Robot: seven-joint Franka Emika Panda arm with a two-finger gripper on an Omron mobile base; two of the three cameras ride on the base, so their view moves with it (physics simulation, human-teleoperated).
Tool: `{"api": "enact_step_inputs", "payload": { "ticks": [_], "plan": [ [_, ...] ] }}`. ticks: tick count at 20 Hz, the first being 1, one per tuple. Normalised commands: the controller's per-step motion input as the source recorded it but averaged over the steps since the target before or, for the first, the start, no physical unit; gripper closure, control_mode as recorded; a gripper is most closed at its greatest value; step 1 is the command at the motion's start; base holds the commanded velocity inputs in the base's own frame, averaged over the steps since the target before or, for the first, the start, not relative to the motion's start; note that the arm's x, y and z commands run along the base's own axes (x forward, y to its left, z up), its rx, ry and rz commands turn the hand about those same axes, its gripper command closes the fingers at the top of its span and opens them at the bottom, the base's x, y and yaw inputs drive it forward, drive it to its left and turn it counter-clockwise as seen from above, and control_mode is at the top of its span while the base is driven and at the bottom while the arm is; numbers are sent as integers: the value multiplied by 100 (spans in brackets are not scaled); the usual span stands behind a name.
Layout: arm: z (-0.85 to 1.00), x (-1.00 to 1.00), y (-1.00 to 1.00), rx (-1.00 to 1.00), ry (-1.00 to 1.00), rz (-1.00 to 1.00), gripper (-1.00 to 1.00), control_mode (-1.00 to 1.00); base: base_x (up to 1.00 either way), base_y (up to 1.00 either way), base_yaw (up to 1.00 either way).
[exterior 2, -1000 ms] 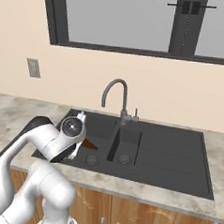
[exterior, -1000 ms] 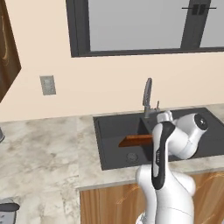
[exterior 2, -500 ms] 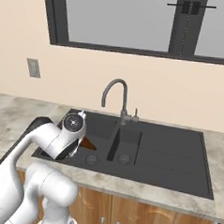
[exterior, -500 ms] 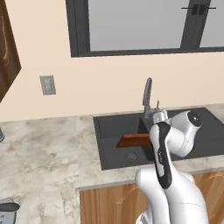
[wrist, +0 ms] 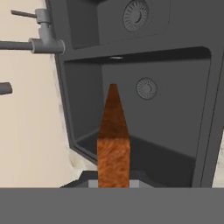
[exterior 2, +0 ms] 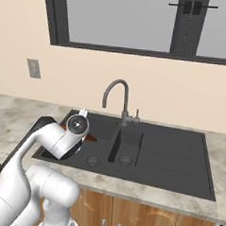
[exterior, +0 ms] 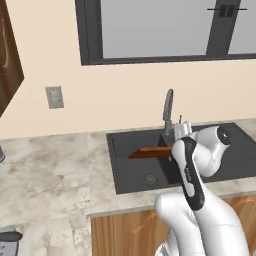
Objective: Move the cutting board and knife to the sink. Then move spray from the cabinet to the counter.
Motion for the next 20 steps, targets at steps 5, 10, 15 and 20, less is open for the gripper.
{"api": "enact_step_inputs", "payload": {
  "ticks": [5,10,15,20],
  "plan": [
    [-37,24,12,-1,0,0,100,-100,0,0,0],
    [-52,19,13,-3,0,-1,100,-100,0,0,0],
    [-49,21,5,-1,-6,-2,100,-100,0,0,0],
    [-51,20,3,0,-12,-3,100,-100,0,0,0]
  ]
}}
